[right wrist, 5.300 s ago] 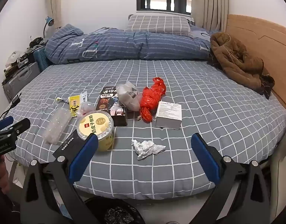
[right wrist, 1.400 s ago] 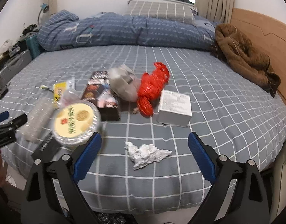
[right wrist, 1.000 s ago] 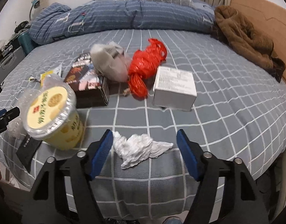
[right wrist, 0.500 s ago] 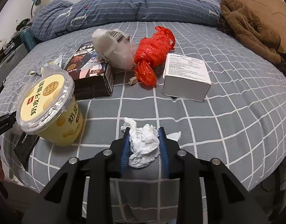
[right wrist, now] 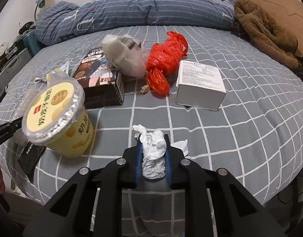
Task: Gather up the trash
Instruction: 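Lift both held items and carry them over the black trash bin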
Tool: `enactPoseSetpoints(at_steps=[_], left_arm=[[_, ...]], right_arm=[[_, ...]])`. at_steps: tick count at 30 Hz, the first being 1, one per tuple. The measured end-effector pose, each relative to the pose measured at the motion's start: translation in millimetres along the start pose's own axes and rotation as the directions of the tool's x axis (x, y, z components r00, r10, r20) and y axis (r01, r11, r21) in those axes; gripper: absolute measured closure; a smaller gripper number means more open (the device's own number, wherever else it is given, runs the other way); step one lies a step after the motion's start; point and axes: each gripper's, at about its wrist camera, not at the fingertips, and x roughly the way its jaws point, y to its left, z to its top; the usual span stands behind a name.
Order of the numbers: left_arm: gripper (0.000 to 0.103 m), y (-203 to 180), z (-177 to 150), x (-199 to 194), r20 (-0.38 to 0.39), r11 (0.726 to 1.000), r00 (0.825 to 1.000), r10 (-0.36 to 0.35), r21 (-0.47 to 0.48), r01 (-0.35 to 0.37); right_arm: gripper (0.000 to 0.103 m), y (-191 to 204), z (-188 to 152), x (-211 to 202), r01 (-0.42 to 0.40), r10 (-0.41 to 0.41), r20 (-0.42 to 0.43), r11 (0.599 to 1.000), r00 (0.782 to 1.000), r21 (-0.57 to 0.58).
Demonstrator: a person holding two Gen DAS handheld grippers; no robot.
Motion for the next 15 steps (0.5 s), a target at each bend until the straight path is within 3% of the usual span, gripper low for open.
enactPoseSetpoints(at_steps=[15], left_arm=[[0.080,-5,7,-38,0.040,1.000,0.999,-0.003,0.023,0.002]], right_arm=[[0.085,6,10,-38,-0.011,0.012,0.055,1.000,0.998,-0.008]])
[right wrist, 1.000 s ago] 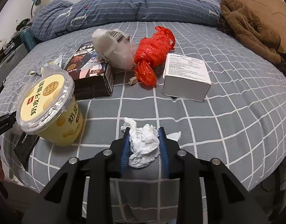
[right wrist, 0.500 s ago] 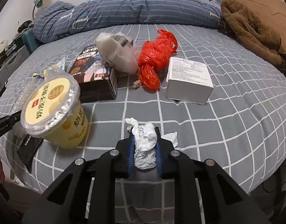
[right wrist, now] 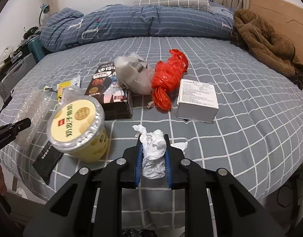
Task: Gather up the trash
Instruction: 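Lift both held items and carry them over the black trash bin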
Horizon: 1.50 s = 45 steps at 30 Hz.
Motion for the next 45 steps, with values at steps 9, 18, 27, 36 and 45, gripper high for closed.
enactPoseSetpoints(at_steps=[9,18,27,36,45], left_arm=[[0.080,-3,3,-28,0.022,1.000,1.000,0.001,-0.002,-0.001],[0.080,-14,5,-68,0.072,1.000,0.997,-0.025,0.001,0.025],[0.081,-20,-16,-93,0.088,0.998,0.994,-0.061,-0.011,0.062],[0.081,-35,-51,-116,0.090,0.997,0.993,-0.080,0.020,0.078],[0.082,-44,-79,-130,0.079,0.994,0.991,-0.104,0.035,0.102]], right_arm=[[0.085,12,7,-31,-0.011,0.012,0.036,1.000,0.999,-0.025],[0.085,23,13,-73,-0.028,0.032,0.086,0.998,0.996,-0.050],[0.085,34,-4,-99,-0.049,0.056,0.102,0.997,0.993,-0.064],[0.085,42,-29,-115,-0.075,0.079,0.082,0.996,0.994,-0.048],[0.085,52,-53,-130,-0.088,0.092,0.069,0.994,0.993,-0.059]])
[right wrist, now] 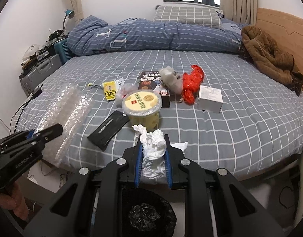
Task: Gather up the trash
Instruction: 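Lift both held items and carry them over the black trash bin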
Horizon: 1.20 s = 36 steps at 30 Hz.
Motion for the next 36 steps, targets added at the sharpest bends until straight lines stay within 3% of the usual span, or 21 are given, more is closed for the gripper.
enactPoseSetpoints(at_steps=[36], left_arm=[[0.082,15,-107,-36,-0.162,0.997,0.987,0.009,-0.073,-0.021]], right_arm=[[0.085,31,-76,-42,-0.038,0.037,-0.097,0.999,0.995,-0.008]])
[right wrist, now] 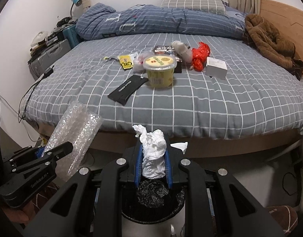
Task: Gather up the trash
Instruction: 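Lift both held items and carry them over the black trash bin, then open the right tool to drop the tissue while the left tool releases the bubble wrap into the bin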
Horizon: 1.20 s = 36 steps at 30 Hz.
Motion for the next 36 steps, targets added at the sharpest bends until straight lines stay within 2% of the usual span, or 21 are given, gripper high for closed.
enactPoseSetpoints(at_steps=[8,15,21,31,36], left_arm=[[0.082,10,-19,17,-0.049,1.000,0.999,0.012,-0.011,-0.013],[0.082,18,-37,51,-0.101,0.999,0.994,0.039,-0.002,-0.039],[0.083,22,-49,88,-0.162,0.999,0.986,0.039,0.003,-0.039],[0.083,25,-58,146,-0.238,0.999,0.971,0.039,0.013,-0.037],[0.083,35,-63,160,-0.268,0.999,0.963,0.039,-0.007,-0.042]], right_arm=[[0.085,8,-24,19,-0.020,0.020,-0.071,1.000,0.997,0.008],[0.085,10,-45,54,-0.029,0.030,-0.138,1.000,0.990,0.012],[0.085,5,-66,95,-0.033,0.036,-0.216,0.999,0.976,0.020],[0.084,4,-80,148,-0.020,0.024,-0.306,1.000,0.952,0.017],[0.084,6,-88,174,-0.019,0.020,-0.349,1.000,0.937,0.006]])
